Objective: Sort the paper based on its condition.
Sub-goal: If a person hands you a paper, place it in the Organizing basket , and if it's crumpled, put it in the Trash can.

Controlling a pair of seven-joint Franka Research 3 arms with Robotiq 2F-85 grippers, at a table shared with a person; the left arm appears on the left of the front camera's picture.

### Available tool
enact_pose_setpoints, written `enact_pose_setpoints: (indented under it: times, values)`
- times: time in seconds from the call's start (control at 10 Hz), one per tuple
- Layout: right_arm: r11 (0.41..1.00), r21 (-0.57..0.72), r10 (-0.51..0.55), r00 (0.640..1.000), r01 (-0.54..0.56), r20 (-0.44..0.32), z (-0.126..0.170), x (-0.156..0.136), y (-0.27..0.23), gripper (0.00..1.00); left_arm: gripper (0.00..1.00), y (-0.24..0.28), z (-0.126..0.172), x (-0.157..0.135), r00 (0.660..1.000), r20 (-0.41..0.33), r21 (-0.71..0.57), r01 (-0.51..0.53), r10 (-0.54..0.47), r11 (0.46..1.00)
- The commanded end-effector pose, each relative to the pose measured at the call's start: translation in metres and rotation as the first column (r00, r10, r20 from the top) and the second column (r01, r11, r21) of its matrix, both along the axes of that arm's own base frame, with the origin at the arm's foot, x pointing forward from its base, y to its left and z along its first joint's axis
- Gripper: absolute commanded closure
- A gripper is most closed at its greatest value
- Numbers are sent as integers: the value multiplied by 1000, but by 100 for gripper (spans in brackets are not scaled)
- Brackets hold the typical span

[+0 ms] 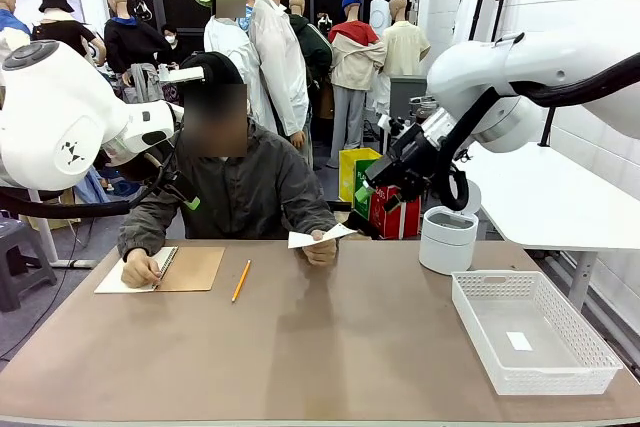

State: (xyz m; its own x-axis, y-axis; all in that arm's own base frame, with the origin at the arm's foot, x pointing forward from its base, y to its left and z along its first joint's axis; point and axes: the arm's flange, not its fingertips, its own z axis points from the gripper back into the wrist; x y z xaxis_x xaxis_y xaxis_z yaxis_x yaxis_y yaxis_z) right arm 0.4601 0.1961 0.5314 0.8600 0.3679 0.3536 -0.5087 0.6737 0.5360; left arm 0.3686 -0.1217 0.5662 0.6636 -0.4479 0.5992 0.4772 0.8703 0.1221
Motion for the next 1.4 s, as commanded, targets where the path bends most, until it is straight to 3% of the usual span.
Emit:
enact_pose_setpoints:
  times: [0.0, 0.1, 0.2, 0.7, 1.0, 1.3]
  values:
    - [999, -37, 1, 998, -3, -59, 0, 8, 6, 0, 0, 1, 1, 0, 1000, -6, -1, -2, 2, 1000]
    - [992, -129, -11, 1000, 9, -12, 1, 9, 4, 0, 0, 1, 1, 0, 1000, -6, -1, -2, 2, 1000]
    - [1000, -9, -2, 999, 2, -32, -8, 4, 0, 0, 0, 1, 1, 0, 1000, -6, -1, -2, 2, 1000]
    - [999, -32, -5, 999, 4, -32, -8, 5, 1, 0, 0, 1, 1, 0, 1000, -6, -1, -2, 2, 1000]
    - [989, 86, -100, 969, 122, -224, -30, 19, -11, 0, 0, 1, 1, 0, 1000, -6, -1, -2, 2, 1000]
    - [967, 153, -131, 910, 206, -394, -61, 24, -21, 0, 0, 1, 1, 0, 1000, -6, -1, -2, 2, 1000]
